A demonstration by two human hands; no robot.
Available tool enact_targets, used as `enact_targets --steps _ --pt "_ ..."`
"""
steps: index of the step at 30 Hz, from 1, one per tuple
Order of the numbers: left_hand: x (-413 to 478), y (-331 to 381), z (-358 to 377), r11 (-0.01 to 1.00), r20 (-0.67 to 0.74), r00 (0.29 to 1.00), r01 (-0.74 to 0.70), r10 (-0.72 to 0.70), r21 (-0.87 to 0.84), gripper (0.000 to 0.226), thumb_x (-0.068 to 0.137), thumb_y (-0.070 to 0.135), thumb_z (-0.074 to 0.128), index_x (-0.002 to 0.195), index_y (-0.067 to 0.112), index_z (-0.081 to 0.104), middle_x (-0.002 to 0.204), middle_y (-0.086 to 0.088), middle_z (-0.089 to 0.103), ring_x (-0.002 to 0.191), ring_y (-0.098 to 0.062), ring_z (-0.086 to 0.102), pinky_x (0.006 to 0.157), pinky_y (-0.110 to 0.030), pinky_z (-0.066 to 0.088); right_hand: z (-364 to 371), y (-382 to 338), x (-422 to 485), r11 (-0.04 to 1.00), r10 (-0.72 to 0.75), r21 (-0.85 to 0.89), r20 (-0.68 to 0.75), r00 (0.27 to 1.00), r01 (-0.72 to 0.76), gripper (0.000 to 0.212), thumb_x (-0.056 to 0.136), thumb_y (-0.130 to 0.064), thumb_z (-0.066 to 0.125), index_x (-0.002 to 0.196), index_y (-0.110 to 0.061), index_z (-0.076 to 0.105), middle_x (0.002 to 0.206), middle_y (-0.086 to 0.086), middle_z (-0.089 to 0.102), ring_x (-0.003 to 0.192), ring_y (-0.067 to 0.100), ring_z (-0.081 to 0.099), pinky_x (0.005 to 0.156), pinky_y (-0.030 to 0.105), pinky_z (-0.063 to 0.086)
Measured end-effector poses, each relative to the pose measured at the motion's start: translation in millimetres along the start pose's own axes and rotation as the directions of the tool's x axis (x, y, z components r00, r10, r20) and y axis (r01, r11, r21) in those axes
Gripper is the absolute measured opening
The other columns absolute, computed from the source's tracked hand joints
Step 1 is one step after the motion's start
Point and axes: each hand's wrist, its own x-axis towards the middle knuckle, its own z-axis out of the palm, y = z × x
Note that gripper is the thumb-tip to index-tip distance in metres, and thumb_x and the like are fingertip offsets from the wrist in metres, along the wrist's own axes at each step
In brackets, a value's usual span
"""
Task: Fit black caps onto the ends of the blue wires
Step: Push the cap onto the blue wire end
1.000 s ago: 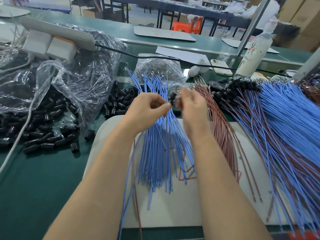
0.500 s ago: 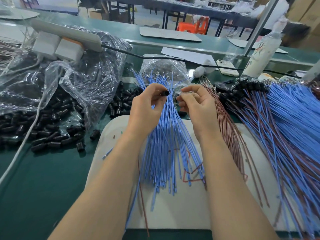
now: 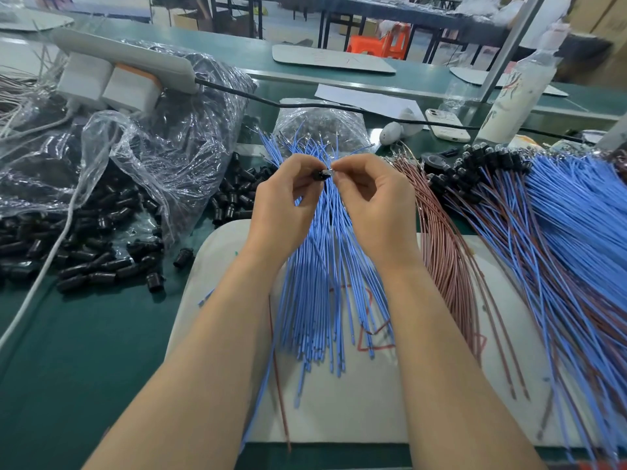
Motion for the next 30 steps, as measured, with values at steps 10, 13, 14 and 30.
enact_targets --steps 10,13,14,30 --pt "-1.6 2.5 -1.2 0.990 0.015 0.999 -0.043 0.041 0.133 0.019 0.090 -0.001 0.054 0.103 0.008 0.064 0.093 0.001 0.068 0.088 -0.012 0.063 0.085 -0.018 0.049 -3.6 -2.4 0.7 0.986 -0.037 -0.163 -0.019 0.999 0.034 0.005 0.088 -0.008 0.065 0.089 -0.011 0.069 0.076 -0.011 0.063 0.073 0.006 0.063 0.072 0.017 0.052" --pt "-1.4 2.2 -1.3 0.985 0.024 0.999 -0.049 0.046 0.166 0.020 0.089 -0.001 0.055 0.103 0.009 0.065 0.094 0.001 0.068 0.088 -0.013 0.062 0.084 -0.019 0.049 -5.1 -2.2 1.2 0.983 -0.036 -0.182 -0.005 0.999 0.035 0.005 0.087 -0.008 0.065 0.088 -0.010 0.070 0.076 -0.009 0.064 0.072 0.007 0.064 0.072 0.017 0.052" --pt "-1.4 2.3 -1.3 0.983 0.030 0.998 -0.051 0.046 0.175 0.021 0.089 -0.001 0.055 0.104 0.010 0.065 0.094 0.001 0.068 0.089 -0.014 0.062 0.085 -0.019 0.049 -5.3 -2.0 1.1 0.982 -0.033 -0.184 0.002 0.999 0.033 0.006 0.087 -0.007 0.065 0.089 -0.010 0.070 0.076 -0.007 0.065 0.073 0.007 0.064 0.072 0.016 0.052" --pt "-2.0 1.3 -3.0 0.982 0.152 0.988 -0.055 0.028 0.179 0.008 0.093 0.019 0.060 0.095 0.017 0.067 0.079 0.006 0.069 0.080 -0.002 0.059 0.071 0.002 0.034 -14.8 13.5 7.6 0.965 0.240 0.107 0.017 0.971 -0.241 0.009 0.087 -0.008 0.066 0.090 -0.015 0.071 0.081 -0.002 0.070 0.077 0.010 0.066 0.079 0.028 0.056"
